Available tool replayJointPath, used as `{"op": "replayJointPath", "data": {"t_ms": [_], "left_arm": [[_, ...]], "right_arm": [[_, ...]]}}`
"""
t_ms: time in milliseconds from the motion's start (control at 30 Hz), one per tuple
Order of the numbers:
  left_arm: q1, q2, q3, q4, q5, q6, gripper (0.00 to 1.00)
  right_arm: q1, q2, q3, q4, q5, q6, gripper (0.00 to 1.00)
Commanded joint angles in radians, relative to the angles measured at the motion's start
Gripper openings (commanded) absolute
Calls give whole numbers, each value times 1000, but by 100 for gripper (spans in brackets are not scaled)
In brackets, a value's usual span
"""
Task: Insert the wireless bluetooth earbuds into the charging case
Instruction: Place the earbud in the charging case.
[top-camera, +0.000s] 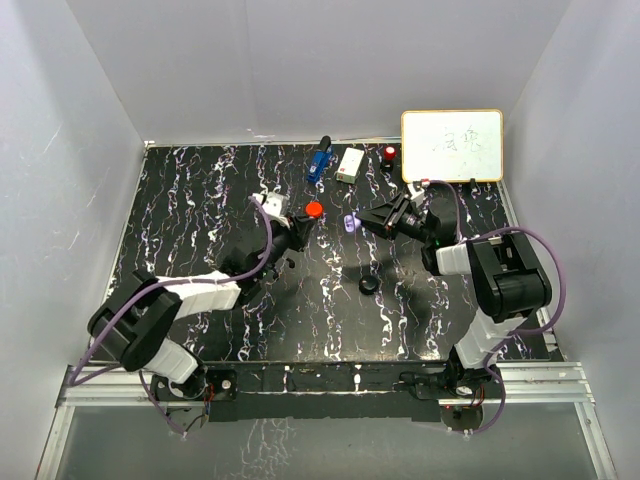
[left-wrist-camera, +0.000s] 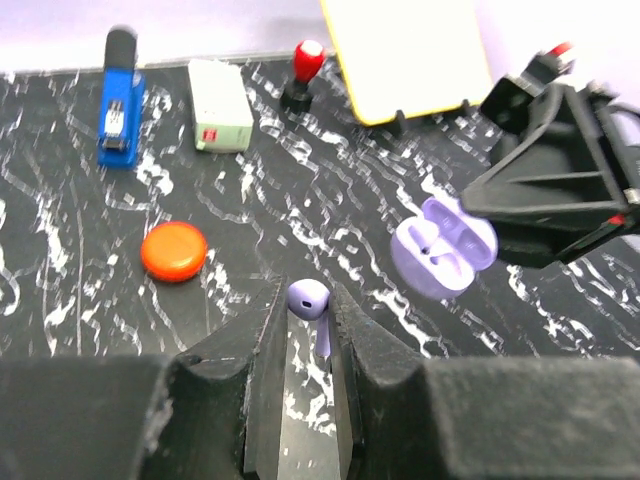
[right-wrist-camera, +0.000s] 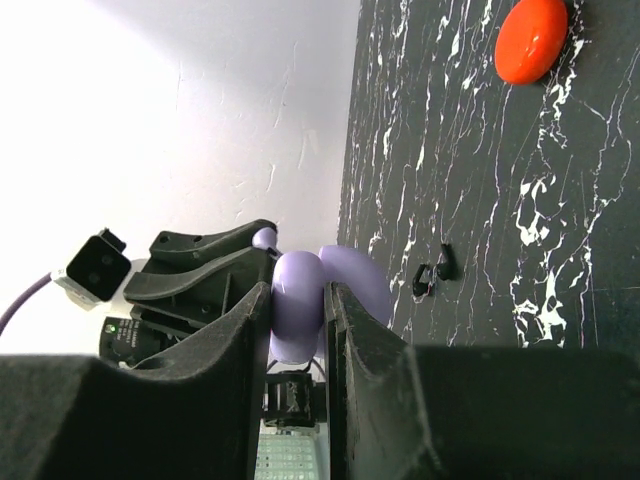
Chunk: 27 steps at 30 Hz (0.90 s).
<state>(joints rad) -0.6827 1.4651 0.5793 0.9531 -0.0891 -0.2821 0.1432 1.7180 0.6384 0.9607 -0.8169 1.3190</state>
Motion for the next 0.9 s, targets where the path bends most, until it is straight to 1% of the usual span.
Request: {"op": "replayJointPath", "data": {"t_ms": [0, 67, 200, 300, 400, 567, 867], "left_arm": [[-3, 55, -27, 451, 94, 34, 0], [-3, 101, -31, 544, 127, 26, 0], [-3, 183, -36, 745, 195, 4, 0], [-3, 236, -22, 826, 231, -30, 0], [-7, 271, 1, 833, 280, -27, 0], [-20, 301, 26, 832, 324, 10, 0], [-36, 299, 61, 833, 354, 46, 0]], "right_arm": [[13, 50, -10, 145, -16, 98, 0], [19, 69, -11, 190, -15, 131, 0], [32, 82, -11, 216, -5, 160, 0], [36, 76, -11, 223, 6, 168, 0], [37, 74, -11, 237, 7, 185, 0], [40, 76, -16, 266, 7, 209, 0], [45, 74, -23, 282, 4, 220, 0]]}}
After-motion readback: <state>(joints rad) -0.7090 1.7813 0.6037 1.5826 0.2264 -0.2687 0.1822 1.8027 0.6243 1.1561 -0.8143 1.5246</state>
